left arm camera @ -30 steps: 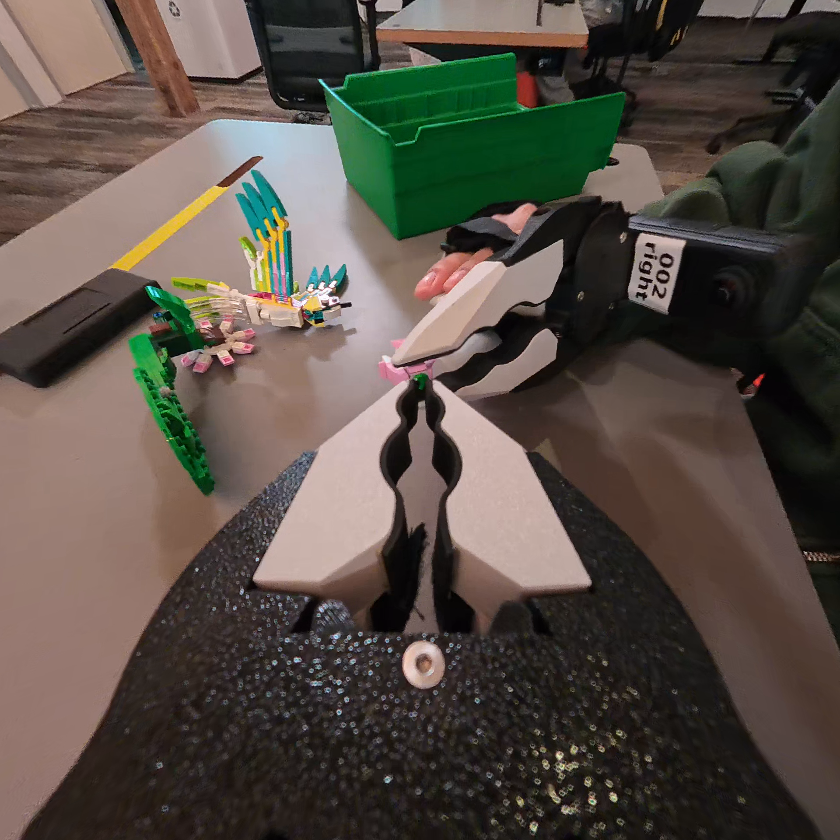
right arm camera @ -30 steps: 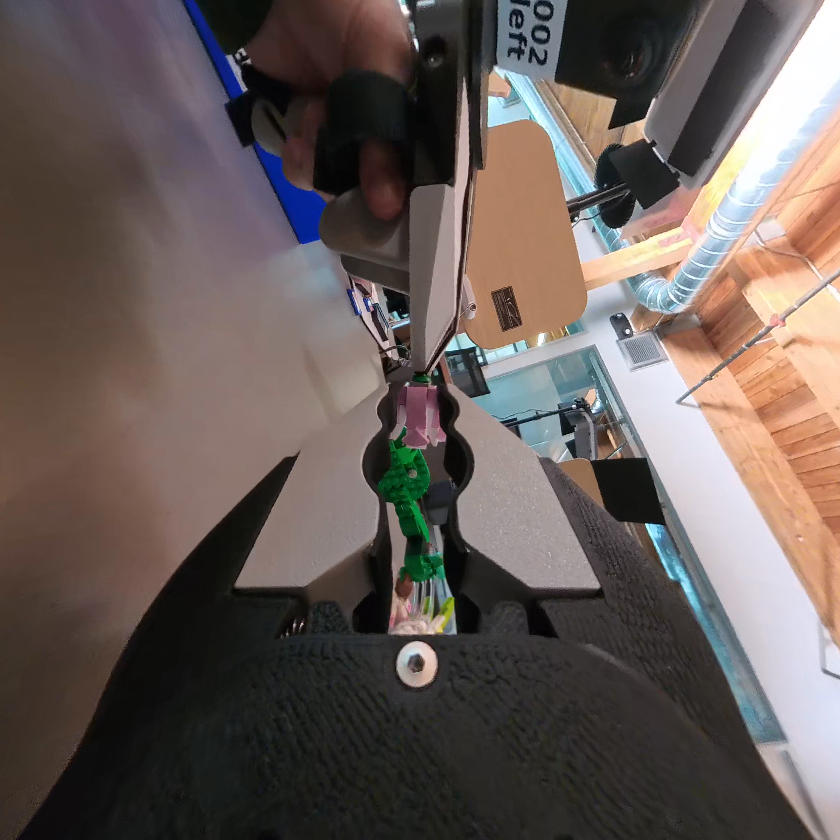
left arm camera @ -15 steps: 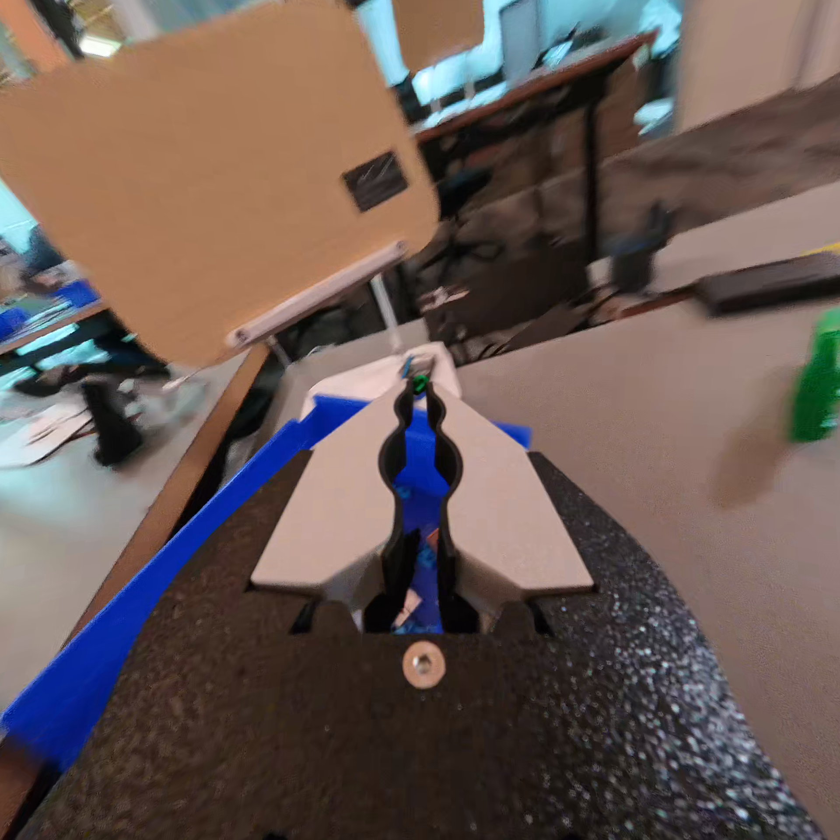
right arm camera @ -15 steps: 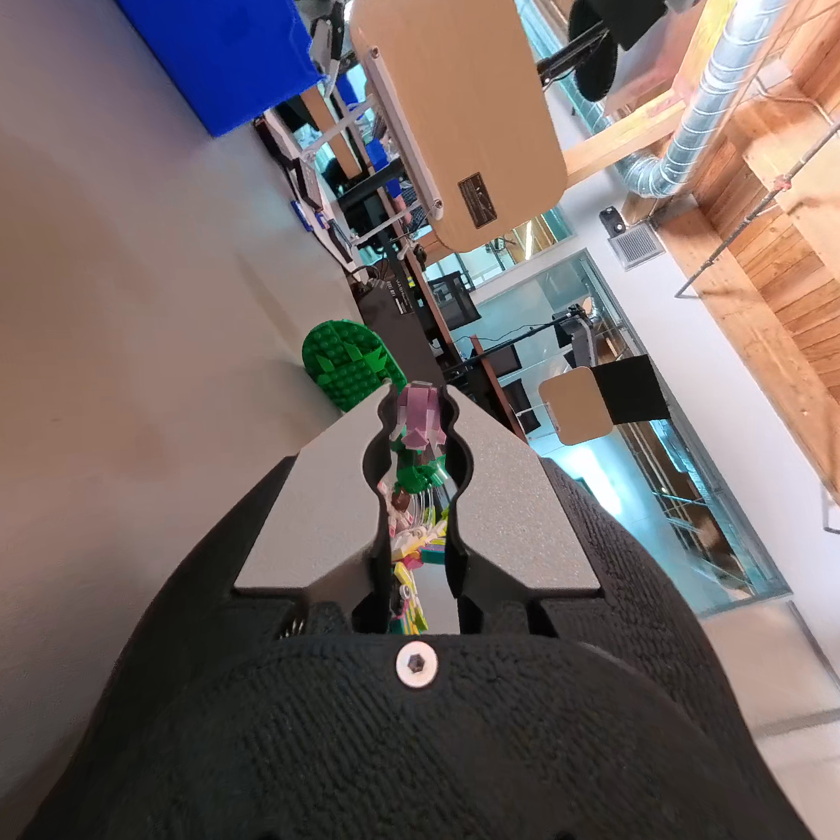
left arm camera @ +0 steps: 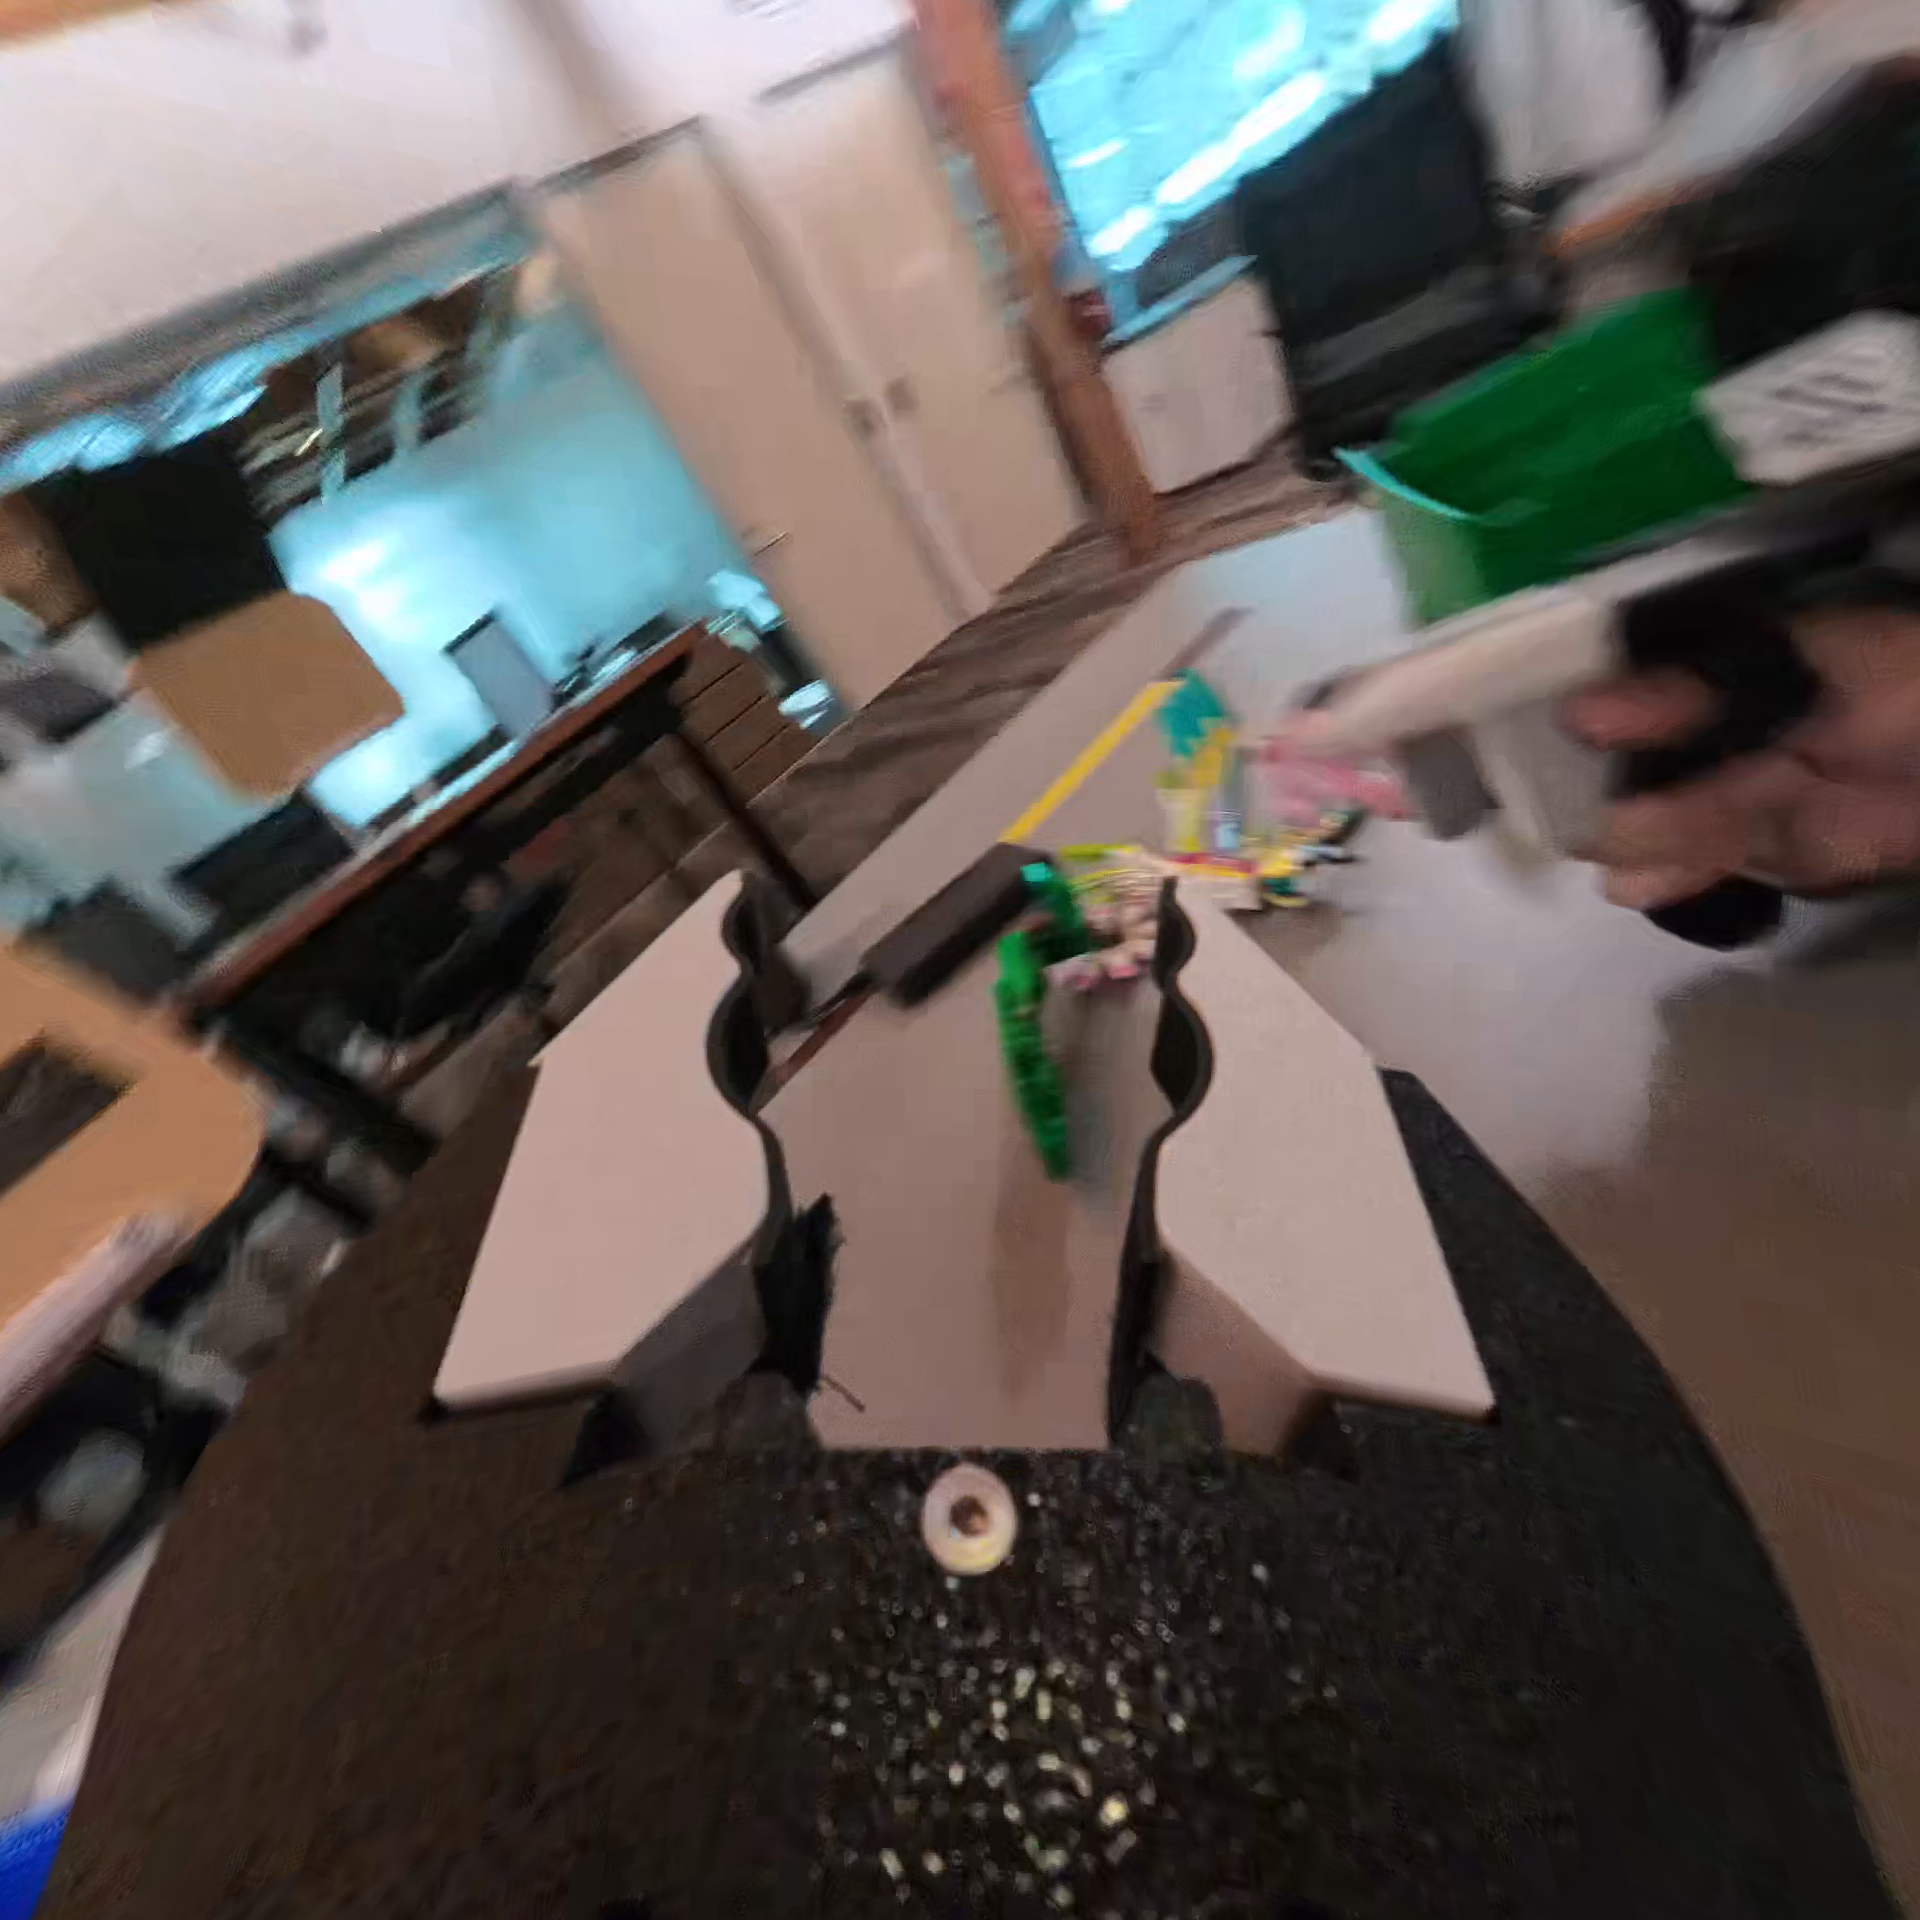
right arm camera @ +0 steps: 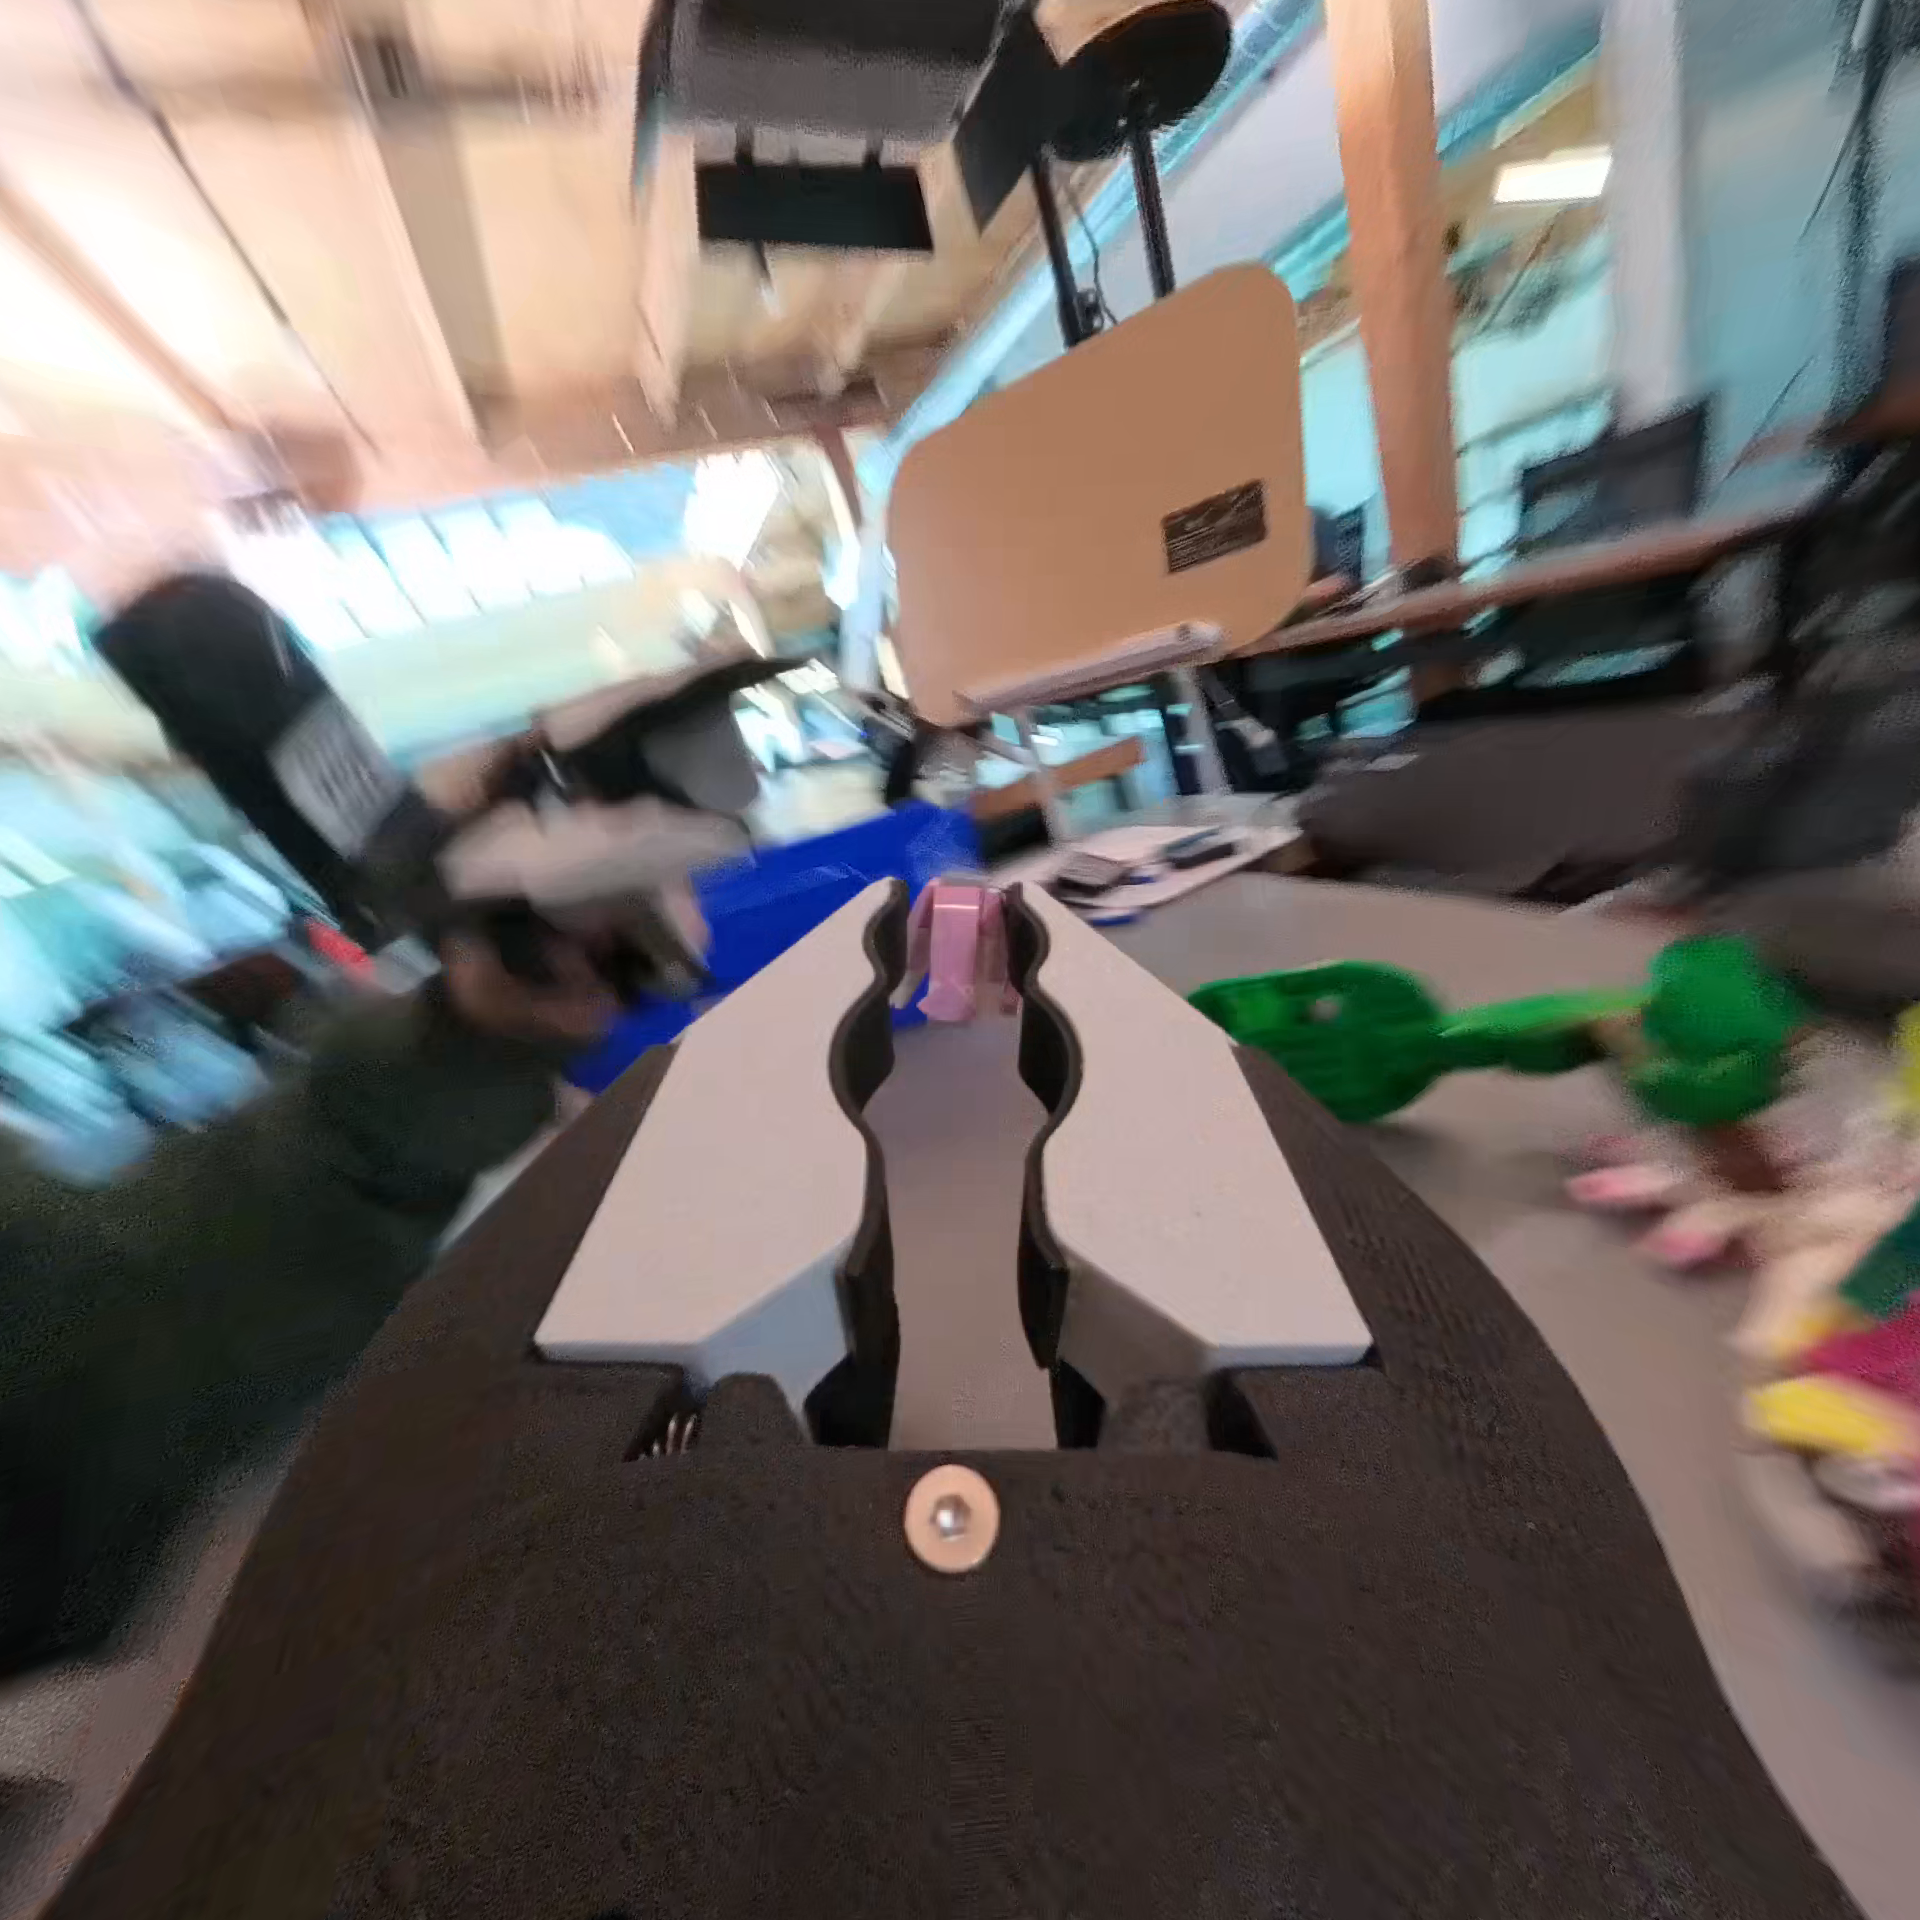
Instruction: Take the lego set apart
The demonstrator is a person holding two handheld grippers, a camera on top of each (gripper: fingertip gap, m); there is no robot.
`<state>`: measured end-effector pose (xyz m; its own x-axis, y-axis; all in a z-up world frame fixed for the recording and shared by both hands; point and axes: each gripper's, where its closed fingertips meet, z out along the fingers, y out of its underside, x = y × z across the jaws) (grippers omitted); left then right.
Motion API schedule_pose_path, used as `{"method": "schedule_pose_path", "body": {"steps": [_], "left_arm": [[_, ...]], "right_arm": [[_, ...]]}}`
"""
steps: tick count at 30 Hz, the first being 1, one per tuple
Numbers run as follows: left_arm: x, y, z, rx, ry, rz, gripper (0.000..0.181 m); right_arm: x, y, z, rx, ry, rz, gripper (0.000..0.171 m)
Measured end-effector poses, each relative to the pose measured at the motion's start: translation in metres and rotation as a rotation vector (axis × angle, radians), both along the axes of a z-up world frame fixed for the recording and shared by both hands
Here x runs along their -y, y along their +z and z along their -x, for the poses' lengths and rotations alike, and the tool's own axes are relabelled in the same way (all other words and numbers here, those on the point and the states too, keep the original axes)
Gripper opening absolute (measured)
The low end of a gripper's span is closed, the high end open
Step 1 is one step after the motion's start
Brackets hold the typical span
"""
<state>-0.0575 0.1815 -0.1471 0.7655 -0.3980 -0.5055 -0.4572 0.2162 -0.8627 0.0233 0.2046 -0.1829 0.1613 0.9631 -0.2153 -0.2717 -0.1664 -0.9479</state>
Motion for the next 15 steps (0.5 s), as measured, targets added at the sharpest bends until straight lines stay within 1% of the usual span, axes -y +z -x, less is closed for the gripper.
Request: {"method": "schedule_pose_path", "body": {"steps": [1, 2, 3, 4, 6, 8, 11, 15], "left_arm": [[0.001, -0.013, -0.024, -0.101, -0.035, -0.029, 0.066], [0.001, -0.023, -0.040, -0.213, -0.029, -0.087, 0.056], [0.000, -0.032, -0.052, -0.311, -0.019, -0.145, 0.046], [0.001, -0.041, -0.066, -0.371, -0.034, -0.178, 0.039], [0.000, -0.056, -0.083, -0.394, -0.058, -0.179, 0.040], [-0.004, -0.054, -0.085, -0.390, -0.028, -0.222, 0.038], [-0.006, -0.053, -0.087, -0.432, -0.016, -0.271, 0.030], [-0.003, -0.052, -0.087, -0.543, 0.025, -0.382, 0.017]], "right_arm": [[0.000, 0.001, -0.001, -0.076, 0.073, 0.162, 0.016], [-0.001, -0.001, -0.001, -0.132, 0.136, 0.303, 0.017], [-0.001, -0.003, -0.001, -0.178, 0.193, 0.424, 0.016], [-0.001, -0.005, 0.000, -0.222, 0.241, 0.523, 0.016], [0.000, -0.008, 0.001, -0.274, 0.298, 0.649, 0.016], [0.003, -0.013, 0.005, -0.261, 0.311, 0.675, 0.016], [0.009, -0.014, 0.008, -0.255, 0.322, 0.690, 0.016], [0.011, -0.018, 0.009, -0.247, 0.324, 0.721, 0.016]]}}
